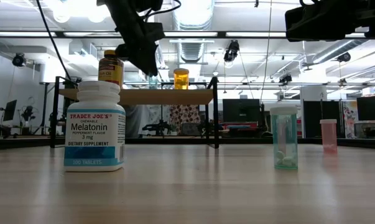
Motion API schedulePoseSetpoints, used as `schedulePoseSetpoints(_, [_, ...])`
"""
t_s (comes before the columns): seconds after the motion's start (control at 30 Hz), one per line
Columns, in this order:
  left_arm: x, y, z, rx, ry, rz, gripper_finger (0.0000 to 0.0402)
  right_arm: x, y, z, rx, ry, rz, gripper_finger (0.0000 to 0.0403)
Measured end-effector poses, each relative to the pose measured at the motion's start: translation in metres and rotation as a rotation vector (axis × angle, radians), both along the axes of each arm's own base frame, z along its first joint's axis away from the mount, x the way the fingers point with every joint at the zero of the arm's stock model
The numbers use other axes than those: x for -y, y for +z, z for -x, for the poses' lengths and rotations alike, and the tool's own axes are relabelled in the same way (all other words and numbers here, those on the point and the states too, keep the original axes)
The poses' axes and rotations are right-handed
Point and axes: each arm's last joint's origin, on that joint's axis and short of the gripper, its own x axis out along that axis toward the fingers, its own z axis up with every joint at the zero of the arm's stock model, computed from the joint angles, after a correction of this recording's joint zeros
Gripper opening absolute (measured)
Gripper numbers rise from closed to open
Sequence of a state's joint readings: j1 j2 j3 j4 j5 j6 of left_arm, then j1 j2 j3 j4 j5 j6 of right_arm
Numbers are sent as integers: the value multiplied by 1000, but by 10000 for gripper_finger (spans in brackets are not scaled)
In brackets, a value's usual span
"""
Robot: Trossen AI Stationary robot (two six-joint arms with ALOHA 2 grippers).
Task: Pick and place medicine bottles onto shelf by color
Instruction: Put the blue pill bottle on the shelf, then put the top left pink pill bottle on the shelf
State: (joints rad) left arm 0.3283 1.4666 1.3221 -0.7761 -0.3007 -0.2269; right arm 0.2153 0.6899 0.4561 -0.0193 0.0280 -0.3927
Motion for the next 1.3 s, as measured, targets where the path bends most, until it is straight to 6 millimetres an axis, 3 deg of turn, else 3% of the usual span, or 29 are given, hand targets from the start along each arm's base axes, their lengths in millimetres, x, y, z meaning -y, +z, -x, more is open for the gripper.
schedulePoseSetpoints(0.33, [0,1,1,-25,-12,-20,176,0,0,0,0,0,0,9])
schedulePoseSetpoints(0.73, [16,35,23,33,-51,-24,185,0,0,0,0,0,0,9])
schedulePoseSetpoints(0.93, [55,41,18,113,-194,-42,185,0,0,0,0,1,0,9])
schedulePoseSetpoints(1.17, [122,14,-3,154,-567,-188,185,0,0,0,1,1,0,9])
schedulePoseSetpoints(1.3, [144,1,-7,194,-670,-229,185,-1,6,-2,40,-12,-107,9])
